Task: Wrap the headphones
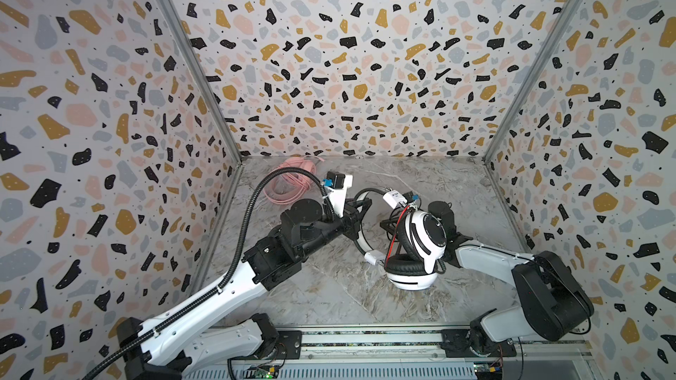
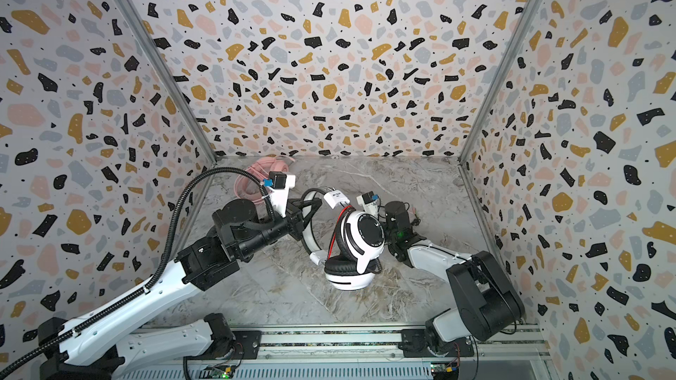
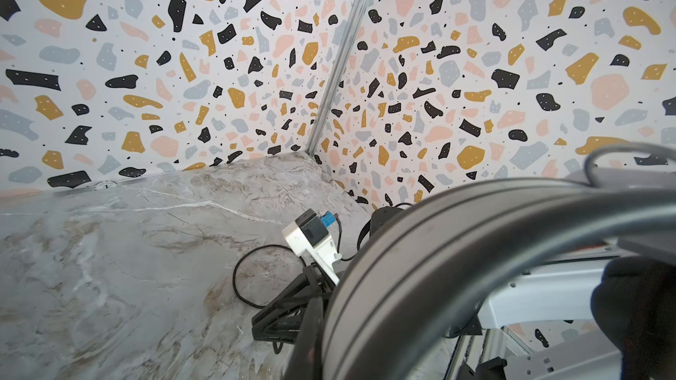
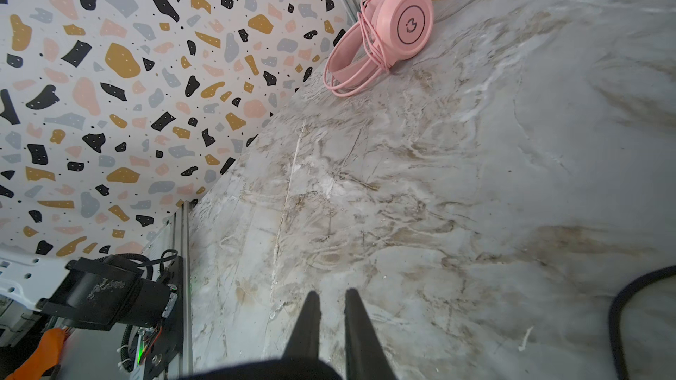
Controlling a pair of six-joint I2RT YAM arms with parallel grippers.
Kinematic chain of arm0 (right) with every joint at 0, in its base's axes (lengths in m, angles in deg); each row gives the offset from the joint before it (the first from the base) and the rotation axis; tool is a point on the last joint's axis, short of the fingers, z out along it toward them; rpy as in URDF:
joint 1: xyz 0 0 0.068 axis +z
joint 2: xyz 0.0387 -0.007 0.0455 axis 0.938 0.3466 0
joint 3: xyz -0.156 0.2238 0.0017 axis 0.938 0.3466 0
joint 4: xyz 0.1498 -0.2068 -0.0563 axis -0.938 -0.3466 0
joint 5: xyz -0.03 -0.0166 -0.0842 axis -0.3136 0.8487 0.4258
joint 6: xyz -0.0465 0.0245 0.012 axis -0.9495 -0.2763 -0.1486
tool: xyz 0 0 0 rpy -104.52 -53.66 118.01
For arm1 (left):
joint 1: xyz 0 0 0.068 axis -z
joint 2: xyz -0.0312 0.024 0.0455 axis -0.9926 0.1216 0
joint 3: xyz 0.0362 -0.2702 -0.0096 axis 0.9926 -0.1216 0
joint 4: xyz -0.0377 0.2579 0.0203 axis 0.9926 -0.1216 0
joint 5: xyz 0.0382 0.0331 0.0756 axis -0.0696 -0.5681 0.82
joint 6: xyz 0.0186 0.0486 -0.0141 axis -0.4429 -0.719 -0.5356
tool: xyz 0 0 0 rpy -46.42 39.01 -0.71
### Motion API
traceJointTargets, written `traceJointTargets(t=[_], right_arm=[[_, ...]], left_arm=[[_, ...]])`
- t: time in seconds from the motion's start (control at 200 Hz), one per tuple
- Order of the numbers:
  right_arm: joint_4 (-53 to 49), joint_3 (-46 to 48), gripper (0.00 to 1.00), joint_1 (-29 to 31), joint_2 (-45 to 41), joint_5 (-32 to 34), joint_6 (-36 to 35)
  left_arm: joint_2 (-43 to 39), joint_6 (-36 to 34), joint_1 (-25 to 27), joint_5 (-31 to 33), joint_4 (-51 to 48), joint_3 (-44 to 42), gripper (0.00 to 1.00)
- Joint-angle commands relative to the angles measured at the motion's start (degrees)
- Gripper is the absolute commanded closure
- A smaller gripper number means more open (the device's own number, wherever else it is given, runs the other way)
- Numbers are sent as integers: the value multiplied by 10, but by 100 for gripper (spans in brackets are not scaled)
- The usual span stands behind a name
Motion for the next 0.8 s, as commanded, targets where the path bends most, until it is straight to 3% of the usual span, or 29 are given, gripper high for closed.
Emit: traceJointTargets(t=[0.0, 0.38, 0.586, 0.796], right_arm=[[67, 1, 82, 4, 22, -6, 29], [162, -52, 79, 26, 163, -30, 62], [217, -43, 85, 34, 216, -39, 84], [261, -6, 90, 45, 223, -46, 104]], left_arm=[[-11, 44, -5, -36, 109, 28, 100], [-26, 108, -48, -17, 118, 7, 100], [-37, 173, -111, -39, 127, -9, 100], [-30, 242, -211, -77, 122, -13, 100]])
